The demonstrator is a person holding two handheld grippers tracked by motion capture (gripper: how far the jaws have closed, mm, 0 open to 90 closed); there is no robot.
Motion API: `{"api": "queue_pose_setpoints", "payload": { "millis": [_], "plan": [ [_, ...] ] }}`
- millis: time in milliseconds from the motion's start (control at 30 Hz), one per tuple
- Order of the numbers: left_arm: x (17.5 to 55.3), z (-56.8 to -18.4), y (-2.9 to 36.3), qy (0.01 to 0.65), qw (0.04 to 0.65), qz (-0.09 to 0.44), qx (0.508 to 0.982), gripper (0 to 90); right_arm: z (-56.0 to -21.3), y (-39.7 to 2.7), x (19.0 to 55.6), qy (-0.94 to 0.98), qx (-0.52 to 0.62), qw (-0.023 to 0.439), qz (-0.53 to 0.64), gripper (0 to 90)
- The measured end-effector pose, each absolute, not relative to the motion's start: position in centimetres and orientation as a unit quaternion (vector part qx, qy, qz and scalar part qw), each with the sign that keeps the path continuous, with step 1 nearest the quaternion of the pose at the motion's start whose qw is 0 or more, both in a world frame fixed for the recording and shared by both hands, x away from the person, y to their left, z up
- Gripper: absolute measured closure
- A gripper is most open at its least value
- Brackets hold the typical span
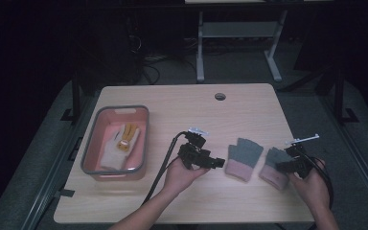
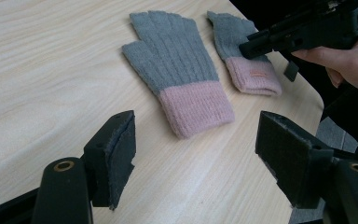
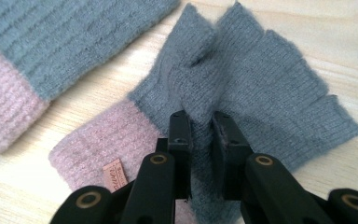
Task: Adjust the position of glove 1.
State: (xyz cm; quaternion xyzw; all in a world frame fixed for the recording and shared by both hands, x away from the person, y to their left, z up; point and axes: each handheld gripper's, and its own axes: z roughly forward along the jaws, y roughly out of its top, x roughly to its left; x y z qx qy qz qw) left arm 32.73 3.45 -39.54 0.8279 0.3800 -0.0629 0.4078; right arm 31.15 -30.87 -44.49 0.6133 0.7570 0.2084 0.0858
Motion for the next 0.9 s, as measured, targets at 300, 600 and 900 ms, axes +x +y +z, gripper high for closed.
{"api": "queue_pose_setpoints", "payload": {
  "millis": [300, 600, 900],
  "plan": [
    [32.8, -39.5, 3.5, 0.383, 0.409, -0.06, 0.826, 28.4, -44.1, -31.2, 31.0, 0.746, 0.622, 0.075, 0.224, 79.6],
    [32.7, -39.3, 3.4, 0.38, 0.407, -0.049, 0.829, 28.4, -43.0, -31.1, 30.6, 0.747, 0.617, 0.077, 0.236, 79.7],
    [32.7, -39.0, 3.5, 0.378, 0.403, -0.039, 0.833, 28.3, -41.5, -29.9, 30.8, 0.757, 0.601, 0.075, 0.245, 79.7]
  ]
}}
